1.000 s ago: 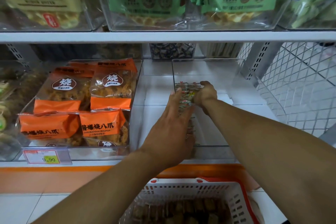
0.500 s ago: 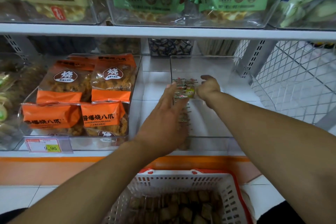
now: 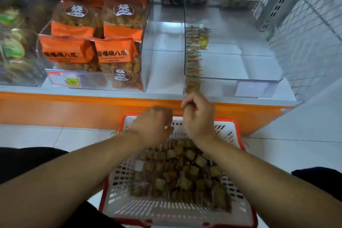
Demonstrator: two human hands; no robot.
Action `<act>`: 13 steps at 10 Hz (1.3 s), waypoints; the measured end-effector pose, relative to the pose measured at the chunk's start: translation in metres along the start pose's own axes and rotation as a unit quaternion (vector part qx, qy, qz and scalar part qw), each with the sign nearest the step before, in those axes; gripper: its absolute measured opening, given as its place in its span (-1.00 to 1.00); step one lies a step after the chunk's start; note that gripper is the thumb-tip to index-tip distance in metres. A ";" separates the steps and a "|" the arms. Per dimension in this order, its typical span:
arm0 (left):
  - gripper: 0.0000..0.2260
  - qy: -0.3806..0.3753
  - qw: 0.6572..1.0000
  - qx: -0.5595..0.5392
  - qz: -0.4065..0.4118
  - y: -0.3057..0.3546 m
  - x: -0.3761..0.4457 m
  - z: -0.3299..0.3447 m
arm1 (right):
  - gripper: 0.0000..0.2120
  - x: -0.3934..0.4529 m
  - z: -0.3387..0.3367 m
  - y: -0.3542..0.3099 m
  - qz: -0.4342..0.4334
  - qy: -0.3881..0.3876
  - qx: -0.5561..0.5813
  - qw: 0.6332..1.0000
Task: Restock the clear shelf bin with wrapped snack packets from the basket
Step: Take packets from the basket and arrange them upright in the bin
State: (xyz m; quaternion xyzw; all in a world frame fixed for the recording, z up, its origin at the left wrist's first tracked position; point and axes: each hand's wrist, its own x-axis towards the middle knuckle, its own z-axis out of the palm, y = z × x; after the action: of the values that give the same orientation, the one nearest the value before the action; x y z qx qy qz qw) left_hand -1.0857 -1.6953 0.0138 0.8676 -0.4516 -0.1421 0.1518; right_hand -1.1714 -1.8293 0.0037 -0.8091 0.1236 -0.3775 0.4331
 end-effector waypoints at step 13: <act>0.04 -0.287 0.914 -0.235 -0.165 -0.034 0.025 0.260 | -0.33 -0.116 0.042 0.187 0.194 -0.598 -0.481 0.611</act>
State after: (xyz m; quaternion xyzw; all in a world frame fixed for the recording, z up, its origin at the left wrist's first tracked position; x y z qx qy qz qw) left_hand -1.1464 -1.7330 -0.2399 0.7909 -0.2796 -0.5103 0.1895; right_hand -1.1965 -1.8542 -0.2177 -0.9044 0.1548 0.3969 0.0222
